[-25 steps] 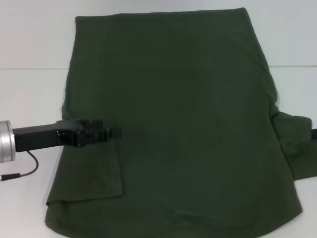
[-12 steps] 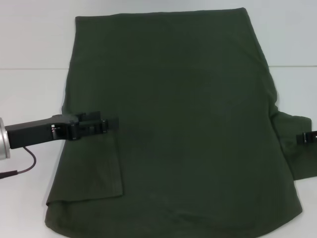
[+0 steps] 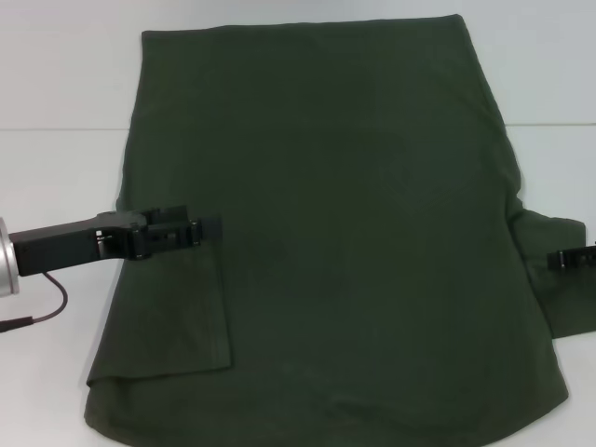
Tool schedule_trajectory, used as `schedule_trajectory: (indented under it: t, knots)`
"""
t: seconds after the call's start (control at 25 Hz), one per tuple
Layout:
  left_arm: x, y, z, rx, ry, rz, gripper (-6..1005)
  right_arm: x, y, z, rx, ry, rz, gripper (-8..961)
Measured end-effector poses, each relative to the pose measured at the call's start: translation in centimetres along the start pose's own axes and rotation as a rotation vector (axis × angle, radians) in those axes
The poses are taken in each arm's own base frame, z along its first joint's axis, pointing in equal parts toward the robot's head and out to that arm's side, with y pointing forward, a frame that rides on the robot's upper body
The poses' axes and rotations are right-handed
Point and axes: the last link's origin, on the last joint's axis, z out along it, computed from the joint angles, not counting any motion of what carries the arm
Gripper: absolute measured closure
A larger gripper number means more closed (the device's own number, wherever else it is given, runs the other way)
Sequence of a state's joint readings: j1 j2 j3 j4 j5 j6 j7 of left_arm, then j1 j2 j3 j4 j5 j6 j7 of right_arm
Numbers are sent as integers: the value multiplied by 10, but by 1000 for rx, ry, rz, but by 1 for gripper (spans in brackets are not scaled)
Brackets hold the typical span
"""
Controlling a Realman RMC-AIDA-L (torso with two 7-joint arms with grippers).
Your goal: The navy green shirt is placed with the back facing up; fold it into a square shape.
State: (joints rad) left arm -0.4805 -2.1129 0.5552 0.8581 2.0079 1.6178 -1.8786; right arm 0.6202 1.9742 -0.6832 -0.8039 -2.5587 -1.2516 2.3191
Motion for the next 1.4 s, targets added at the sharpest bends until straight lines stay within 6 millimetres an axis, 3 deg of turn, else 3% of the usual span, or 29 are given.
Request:
schedule_trajectory:
  t: [0.84, 1.04, 1.4]
  knots:
    - [-1, 0, -1, 1, 12, -6, 66, 0, 7, 11, -24, -3, 30, 25]
    - [-1, 0, 0, -1, 17, -9, 71, 1, 7, 10, -37, -14, 48, 178]
    - [0, 1, 0, -4, 22, -10, 79, 4, 6, 15, -33, 0, 61, 369]
